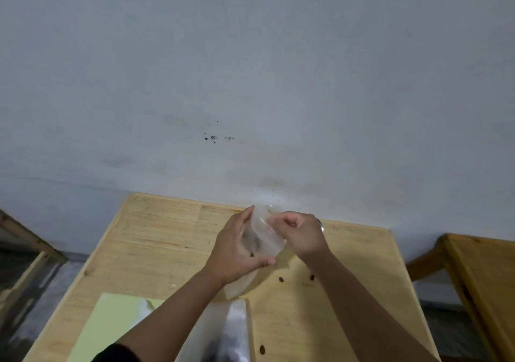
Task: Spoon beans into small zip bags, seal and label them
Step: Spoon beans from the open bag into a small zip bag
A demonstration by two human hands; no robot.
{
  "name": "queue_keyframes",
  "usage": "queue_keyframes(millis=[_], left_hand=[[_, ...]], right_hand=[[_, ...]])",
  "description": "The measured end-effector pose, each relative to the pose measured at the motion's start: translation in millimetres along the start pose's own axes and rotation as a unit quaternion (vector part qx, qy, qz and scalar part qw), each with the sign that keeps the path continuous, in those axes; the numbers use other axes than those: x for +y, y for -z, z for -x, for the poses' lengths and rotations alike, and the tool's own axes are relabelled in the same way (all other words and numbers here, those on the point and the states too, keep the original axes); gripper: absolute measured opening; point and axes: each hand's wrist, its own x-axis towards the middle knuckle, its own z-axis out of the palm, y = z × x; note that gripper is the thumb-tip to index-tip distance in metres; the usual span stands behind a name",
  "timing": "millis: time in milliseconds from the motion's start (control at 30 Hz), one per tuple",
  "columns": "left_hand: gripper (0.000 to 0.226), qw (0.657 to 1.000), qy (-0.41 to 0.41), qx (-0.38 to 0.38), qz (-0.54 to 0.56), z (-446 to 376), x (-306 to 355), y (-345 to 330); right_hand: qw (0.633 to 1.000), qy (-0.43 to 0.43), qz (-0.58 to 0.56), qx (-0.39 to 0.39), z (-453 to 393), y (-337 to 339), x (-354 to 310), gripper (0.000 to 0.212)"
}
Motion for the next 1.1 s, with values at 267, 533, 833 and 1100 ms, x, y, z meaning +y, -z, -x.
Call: queue_keyframes(millis=[267,533,833,1100], left_hand=[[0.012,0.984,0.033,0.137,0.108,18,22,31],[0.01,0.959,0.038,0.194,0.204,45,39,46],[0.032,0.986,-0.081,0.106,0.098,79,67,80],[0.025,0.984,-0.061,0.104,0.132,117,95,91]], right_hand=[[0.998,0.03,-0.019,-0.042,27,0,-46,0.021],[0.989,0.129,-0.05,0.055,71,-6,-38,0.035],[0.978,0.205,-0.042,0.02,98,-1,-56,0.035],[0.973,0.223,-0.056,-0.016,130,6,-62,0.026]])
